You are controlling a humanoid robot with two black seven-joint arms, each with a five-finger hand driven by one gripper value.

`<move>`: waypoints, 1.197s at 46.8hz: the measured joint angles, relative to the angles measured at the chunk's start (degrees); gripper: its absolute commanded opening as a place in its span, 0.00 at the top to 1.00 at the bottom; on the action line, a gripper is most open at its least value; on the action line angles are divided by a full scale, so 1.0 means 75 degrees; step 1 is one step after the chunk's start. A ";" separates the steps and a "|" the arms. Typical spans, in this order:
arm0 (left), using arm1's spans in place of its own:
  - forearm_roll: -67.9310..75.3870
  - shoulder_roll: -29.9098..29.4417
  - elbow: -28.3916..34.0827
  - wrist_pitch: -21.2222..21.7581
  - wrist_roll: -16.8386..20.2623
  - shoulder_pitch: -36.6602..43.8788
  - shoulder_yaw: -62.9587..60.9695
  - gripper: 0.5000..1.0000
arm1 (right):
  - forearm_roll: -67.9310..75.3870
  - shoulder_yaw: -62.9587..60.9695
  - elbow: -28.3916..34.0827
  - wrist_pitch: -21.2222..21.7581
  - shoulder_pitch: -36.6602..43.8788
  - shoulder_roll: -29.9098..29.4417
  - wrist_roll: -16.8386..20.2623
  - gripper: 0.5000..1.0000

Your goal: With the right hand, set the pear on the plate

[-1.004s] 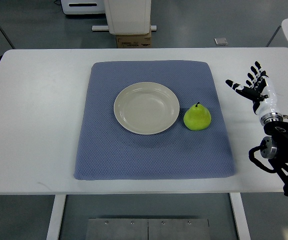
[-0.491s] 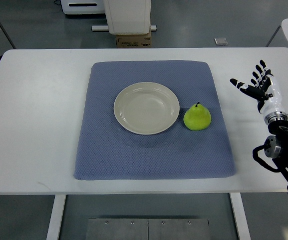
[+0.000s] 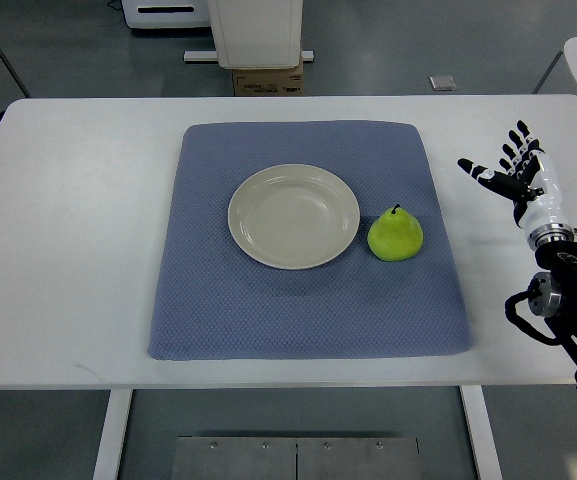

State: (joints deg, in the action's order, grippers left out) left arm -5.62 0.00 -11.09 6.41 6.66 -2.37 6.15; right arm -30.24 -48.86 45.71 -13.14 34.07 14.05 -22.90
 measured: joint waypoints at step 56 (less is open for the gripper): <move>0.0000 0.0000 0.0002 0.0001 0.0002 0.0001 0.0000 0.00 | -0.0033 0.0161 0.2757 0.0392 -0.2341 0.1561 -0.0857 0.00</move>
State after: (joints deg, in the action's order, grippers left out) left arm -5.62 0.00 -11.07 6.42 6.68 -2.37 6.15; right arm -30.48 -47.65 66.39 -10.20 16.51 25.75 -29.33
